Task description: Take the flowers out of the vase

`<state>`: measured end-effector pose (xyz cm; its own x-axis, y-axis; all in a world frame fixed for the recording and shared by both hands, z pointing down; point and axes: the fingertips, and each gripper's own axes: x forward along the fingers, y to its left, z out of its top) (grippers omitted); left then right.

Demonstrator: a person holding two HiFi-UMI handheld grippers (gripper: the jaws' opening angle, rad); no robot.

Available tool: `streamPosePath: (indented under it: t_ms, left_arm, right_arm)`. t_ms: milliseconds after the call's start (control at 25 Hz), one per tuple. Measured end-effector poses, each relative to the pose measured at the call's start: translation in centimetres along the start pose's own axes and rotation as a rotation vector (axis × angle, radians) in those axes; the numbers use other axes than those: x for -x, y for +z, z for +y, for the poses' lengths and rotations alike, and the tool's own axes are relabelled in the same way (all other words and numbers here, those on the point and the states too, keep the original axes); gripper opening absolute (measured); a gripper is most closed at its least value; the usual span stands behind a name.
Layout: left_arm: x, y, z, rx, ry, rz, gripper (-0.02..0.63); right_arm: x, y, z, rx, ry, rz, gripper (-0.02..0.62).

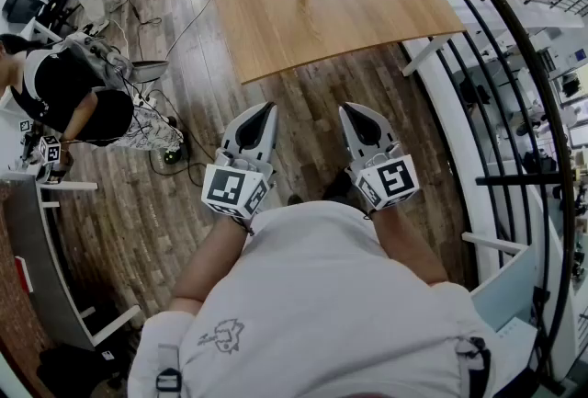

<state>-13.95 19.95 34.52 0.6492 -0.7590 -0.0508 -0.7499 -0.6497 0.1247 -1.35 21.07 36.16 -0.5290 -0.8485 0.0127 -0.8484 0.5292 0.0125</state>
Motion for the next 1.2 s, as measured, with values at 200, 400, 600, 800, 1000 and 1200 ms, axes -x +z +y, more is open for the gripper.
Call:
streamPosePath:
  t_ms: [200, 400, 600, 800, 1000, 1200]
  left_arm:
    - [-0.3, -0.1, -0.4, -0.004, 0.008, 0.003, 0.005]
    - [-1.4, -0.4, -0.9, -0.001, 0.020, 0.011, 0.005]
    - [-3.9, -0.7, -1.7, -0.001, 0.040, 0.019, 0.005]
    - [-8.5, -1.0, -2.1, 0.001, 0.068, 0.024, 0.005]
    - [-13.5, -0.8, -3.4, -0.003, 0.095, 0.027, 0.005]
    - [-16.5, -0.4, -4.0, -0.009, 0.122, 0.024, 0.005]
  right_arm:
    - [0.4, 0.3, -0.6, 0.017, -0.003, 0.004, 0.003]
    - [0.8, 0.3, -1.5, 0.018, 0.011, 0.008, 0.003]
    - [0.9, 0.3, -4.6, 0.018, 0.005, 0.006, 0.005]
    - [0.3, 0.4, -9.3, 0.012, 0.017, 0.005, 0.005]
    - [-0.3, 1.0, -14.2, -0.003, 0.053, 0.004, 0.005]
    - [-0.7, 1.0, -17.2, -0.016, 0.083, 0.012, 0.005]
